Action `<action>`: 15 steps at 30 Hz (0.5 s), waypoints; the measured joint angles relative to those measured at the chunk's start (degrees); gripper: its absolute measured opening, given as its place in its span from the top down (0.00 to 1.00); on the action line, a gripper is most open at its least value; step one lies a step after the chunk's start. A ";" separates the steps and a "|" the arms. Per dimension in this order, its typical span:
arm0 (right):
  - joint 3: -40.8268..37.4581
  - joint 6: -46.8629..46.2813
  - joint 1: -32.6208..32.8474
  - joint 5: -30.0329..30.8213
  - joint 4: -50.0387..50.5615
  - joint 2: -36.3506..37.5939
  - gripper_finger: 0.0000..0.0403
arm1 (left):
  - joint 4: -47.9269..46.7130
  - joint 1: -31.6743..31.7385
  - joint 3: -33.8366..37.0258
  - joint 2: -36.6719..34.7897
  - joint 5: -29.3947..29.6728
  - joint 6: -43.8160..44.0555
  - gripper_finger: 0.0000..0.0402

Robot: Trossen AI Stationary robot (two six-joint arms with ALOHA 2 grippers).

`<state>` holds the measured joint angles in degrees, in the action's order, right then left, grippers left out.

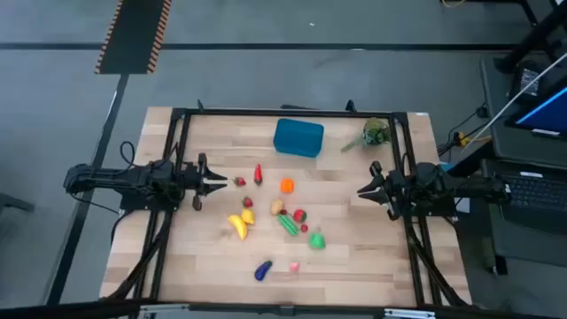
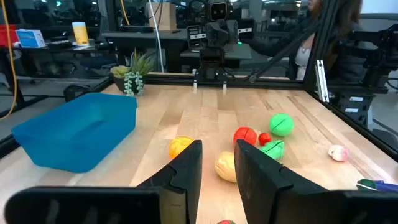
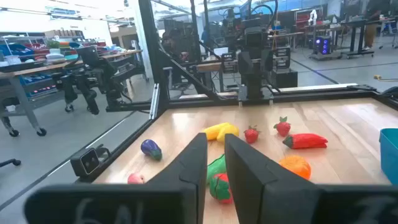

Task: Pick and placing Produce into tupperware

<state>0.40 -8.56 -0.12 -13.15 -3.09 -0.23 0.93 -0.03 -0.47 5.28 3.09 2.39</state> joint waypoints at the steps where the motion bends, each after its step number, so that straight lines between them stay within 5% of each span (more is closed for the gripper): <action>1: 0.00 0.00 -0.02 0.00 0.00 0.00 0.85 | 0.00 -0.02 0.00 0.02 0.00 0.02 0.78; 15: 0.00 0.00 -0.02 0.02 -0.02 0.00 0.85 | 0.01 -0.01 0.02 0.00 0.00 0.01 0.82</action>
<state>0.40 -8.56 -0.14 -13.13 -3.11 -0.23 0.94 -0.04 -0.45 5.28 3.09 2.40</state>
